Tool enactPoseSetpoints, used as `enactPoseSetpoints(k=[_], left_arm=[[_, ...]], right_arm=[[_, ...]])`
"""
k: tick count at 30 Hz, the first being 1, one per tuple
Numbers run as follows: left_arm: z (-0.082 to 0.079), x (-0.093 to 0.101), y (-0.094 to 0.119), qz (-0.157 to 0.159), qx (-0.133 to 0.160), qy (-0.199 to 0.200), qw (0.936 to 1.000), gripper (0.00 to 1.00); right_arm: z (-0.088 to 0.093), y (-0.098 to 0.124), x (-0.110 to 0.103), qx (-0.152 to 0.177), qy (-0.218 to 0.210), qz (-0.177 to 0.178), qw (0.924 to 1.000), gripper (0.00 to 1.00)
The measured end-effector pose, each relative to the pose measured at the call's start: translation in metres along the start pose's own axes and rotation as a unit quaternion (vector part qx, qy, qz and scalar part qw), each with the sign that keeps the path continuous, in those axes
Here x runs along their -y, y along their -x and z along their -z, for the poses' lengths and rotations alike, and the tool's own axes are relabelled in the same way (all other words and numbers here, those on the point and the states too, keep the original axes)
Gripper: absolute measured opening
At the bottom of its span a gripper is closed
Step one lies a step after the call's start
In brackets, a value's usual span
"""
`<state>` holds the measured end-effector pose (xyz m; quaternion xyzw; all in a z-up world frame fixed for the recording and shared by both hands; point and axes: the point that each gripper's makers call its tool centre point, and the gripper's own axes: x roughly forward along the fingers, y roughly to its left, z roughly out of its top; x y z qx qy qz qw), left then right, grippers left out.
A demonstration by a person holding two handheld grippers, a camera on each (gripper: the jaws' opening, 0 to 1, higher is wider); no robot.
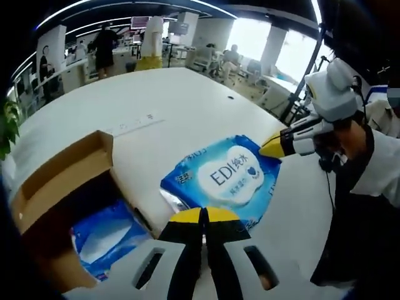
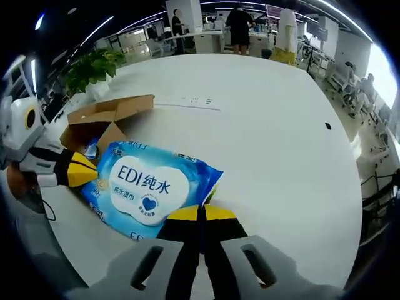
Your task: Operate the shoe box by opening the lid, removing the specified soft item, and placing it in the target area until the item is outside and the box remains undamaged.
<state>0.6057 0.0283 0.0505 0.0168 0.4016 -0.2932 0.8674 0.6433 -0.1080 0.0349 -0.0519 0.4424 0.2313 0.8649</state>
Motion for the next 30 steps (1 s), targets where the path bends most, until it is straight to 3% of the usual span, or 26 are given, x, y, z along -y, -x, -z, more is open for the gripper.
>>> enactPoseSetpoints(k=[6, 17, 30], left_arm=[[0.003, 0.001, -0.009, -0.006, -0.015, -0.006, 0.9998, 0.0], [0.021, -0.009, -0.023, -0.038, -0.084, -0.051, 0.9944, 0.0], [0.028, -0.014, -0.03, -0.043, -0.111, -0.05, 0.9916, 0.0]], right_arm=[[0.007, -0.009, 0.005, -0.008, 0.006, 0.001, 1.0, 0.0], [0.013, -0.029, -0.002, -0.021, 0.03, -0.001, 0.9993, 0.0], [0.017, -0.037, -0.001, -0.027, 0.035, 0.002, 0.999, 0.0]])
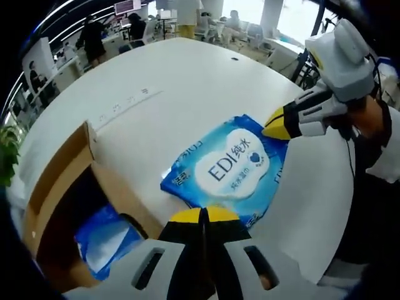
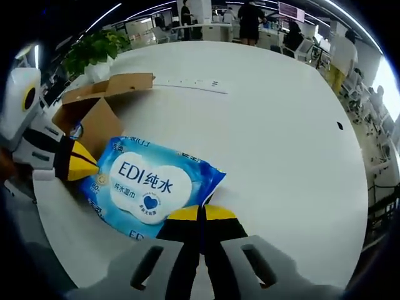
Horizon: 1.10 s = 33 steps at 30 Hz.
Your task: Operate the shoe box by opening the lid, removing the specified soft item, and placing it in the target area until the item is outside and the box remains undamaged.
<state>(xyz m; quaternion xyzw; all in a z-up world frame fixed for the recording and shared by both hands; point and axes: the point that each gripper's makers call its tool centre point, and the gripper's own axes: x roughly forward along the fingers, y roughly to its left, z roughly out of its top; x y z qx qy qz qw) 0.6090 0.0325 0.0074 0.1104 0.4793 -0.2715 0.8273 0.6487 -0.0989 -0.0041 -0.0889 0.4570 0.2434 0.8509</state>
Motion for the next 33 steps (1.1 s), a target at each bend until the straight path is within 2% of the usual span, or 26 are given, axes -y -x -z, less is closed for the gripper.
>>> enactPoseSetpoints(k=[7, 26, 33], left_arm=[[0.0022, -0.003, -0.0006, -0.01, -0.008, -0.015, 0.9998, 0.0], [0.0037, -0.0029, 0.0002, -0.009, -0.014, -0.011, 0.9998, 0.0], [0.0024, 0.0014, 0.0007, -0.002, -0.008, -0.003, 1.0, 0.11]], right_arm=[[0.002, 0.0011, -0.0027, 0.001, -0.004, -0.001, 1.0, 0.0], [0.0058, -0.0003, -0.0001, 0.004, -0.001, 0.005, 1.0, 0.01], [0.0079, 0.0006, 0.0042, 0.005, -0.009, 0.009, 0.9999, 0.02]])
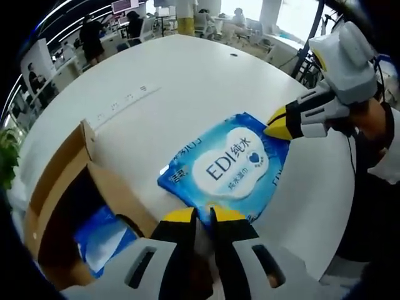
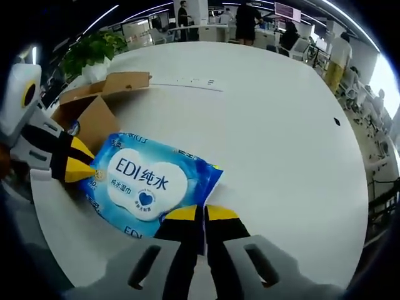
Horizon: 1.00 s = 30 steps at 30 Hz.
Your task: Operate the shoe box by opening the lid, removing the specified soft item, and placing it in the target area until the item is outside and the box remains undamaged.
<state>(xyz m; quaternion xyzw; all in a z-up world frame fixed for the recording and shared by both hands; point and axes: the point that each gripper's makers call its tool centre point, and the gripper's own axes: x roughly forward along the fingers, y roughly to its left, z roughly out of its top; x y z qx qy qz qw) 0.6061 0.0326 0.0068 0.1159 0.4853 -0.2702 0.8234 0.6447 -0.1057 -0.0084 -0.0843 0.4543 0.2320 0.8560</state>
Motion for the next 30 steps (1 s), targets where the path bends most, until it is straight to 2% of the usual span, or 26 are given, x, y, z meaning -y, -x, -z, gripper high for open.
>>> enactPoseSetpoints(k=[13, 26, 30], left_arm=[[-0.006, 0.007, 0.009, 0.001, 0.038, 0.019, 0.9991, 0.24], [-0.012, 0.004, 0.029, 0.004, 0.097, 0.022, 0.995, 0.26], [-0.011, 0.003, 0.031, 0.008, 0.104, 0.018, 0.9944, 0.24]], right_arm=[[0.001, 0.0, 0.001, 0.0, -0.014, 0.001, 0.9999, 0.02], [0.002, 0.0, 0.001, 0.001, -0.011, 0.003, 0.9999, 0.03], [0.001, 0.0, 0.002, 0.003, -0.006, 0.005, 1.0, 0.04]])
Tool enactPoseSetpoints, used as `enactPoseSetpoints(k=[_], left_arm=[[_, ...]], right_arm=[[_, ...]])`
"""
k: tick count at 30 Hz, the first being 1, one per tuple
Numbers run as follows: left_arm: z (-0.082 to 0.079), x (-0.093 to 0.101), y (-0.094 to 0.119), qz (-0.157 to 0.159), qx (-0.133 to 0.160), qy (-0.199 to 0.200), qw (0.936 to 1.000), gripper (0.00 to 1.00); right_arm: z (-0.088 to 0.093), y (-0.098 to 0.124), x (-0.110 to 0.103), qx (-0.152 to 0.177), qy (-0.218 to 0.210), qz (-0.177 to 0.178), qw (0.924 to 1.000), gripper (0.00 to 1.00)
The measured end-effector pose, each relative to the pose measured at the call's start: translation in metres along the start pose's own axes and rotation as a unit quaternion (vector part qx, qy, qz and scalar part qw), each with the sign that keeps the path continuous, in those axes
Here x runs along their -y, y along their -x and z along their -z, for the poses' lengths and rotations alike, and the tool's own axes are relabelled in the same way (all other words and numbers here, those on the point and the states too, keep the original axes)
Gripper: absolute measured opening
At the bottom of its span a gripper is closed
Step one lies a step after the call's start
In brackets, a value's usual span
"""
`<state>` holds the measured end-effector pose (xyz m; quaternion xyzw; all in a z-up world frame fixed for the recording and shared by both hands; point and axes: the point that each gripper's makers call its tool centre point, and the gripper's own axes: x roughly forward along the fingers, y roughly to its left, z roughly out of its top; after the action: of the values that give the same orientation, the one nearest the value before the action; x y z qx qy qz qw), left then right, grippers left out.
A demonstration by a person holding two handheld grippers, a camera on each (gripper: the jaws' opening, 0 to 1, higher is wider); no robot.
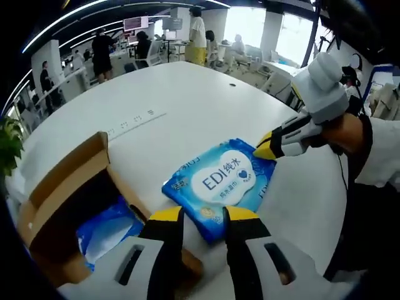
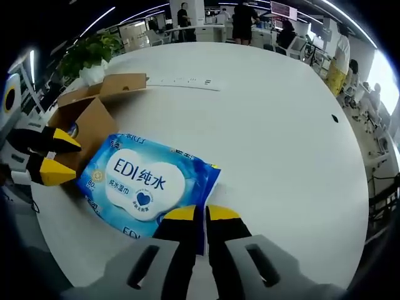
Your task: Operate the shoe box by opening the lid, removing the specified soft item, and placing it in the target area until the item is outside and the box remains undamaged.
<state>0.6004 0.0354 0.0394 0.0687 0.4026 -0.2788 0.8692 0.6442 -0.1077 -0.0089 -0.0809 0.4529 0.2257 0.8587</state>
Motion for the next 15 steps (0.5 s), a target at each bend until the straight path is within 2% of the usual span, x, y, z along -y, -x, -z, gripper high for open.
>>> enactPoseSetpoints(k=[6, 15], left_arm=[[-0.002, 0.001, 0.001, 0.011, 0.011, 0.006, 0.9999, 0.26], [-0.009, 0.003, 0.008, 0.027, 0.039, -0.006, 0.9989, 0.27]], right_arm=[[0.0, 0.003, 0.001, 0.002, 0.005, 0.002, 1.0, 0.08], [-0.01, 0.013, 0.003, 0.031, 0.006, -0.002, 0.9995, 0.2]])
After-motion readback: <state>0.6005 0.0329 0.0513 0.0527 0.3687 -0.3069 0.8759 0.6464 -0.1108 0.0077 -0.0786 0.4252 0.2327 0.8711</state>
